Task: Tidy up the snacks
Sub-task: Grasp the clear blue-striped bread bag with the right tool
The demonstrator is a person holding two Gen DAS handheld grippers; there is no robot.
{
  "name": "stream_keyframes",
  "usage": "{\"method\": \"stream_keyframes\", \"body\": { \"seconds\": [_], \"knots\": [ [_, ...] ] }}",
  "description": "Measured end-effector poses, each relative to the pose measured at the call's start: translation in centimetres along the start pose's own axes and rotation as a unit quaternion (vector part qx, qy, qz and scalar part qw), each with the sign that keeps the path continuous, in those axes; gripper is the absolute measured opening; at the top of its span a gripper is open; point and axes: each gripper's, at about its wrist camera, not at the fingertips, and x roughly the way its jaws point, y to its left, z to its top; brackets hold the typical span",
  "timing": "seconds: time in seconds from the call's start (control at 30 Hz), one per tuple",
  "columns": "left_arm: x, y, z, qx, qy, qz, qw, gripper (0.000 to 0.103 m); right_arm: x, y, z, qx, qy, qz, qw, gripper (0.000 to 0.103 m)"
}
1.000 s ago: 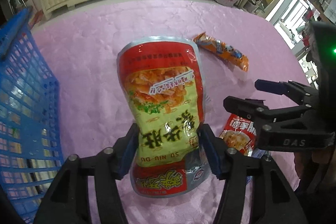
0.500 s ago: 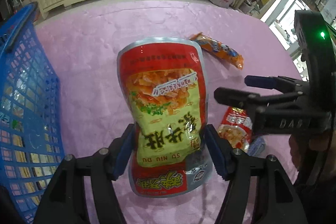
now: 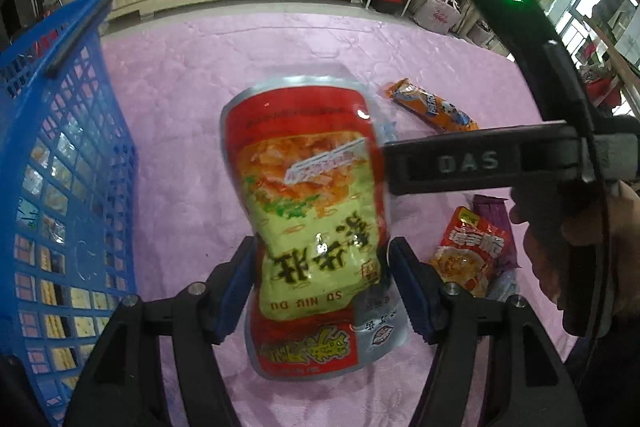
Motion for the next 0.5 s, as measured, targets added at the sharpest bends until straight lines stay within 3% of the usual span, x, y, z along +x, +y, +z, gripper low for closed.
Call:
{"method": "stream_keyframes", "body": {
  "seconds": [0.17, 0.2, 0.27, 0.33, 0.5],
  "knots": [
    [0.8, -0.4, 0.3, 0.000, -0.002, 0.017, 0.9999, 0.055, 1.3, 1.0, 0.8, -0.034, 0.009, -0.021, 0.999, 0.092],
    [0.8, -0.4, 0.3, -0.001, -0.004, 0.016, 0.9999, 0.052, 1.4, 1.3, 0.6, -0.048, 0.009, -0.032, 0.998, 0.089],
    [0.6, -0.3, 0.4, 0.000, -0.004, 0.013, 0.9999, 0.048, 1.4, 2.3, 0.2, -0.081, 0.005, -0.046, 0.996, 0.069],
    [0.8, -0.4, 0.5, -0.001, 0.000, 0.011, 0.9999, 0.044, 1.2, 3.0, 0.0, -0.095, 0.004, -0.032, 0.995, 0.059],
    [0.7, -0.5, 0.5, -0.007, -0.001, -0.002, 1.0000, 0.029, 0.6, 2.2, -0.9, -0.075, -0.011, -0.012, 0.997, 0.057]
  ]
}}
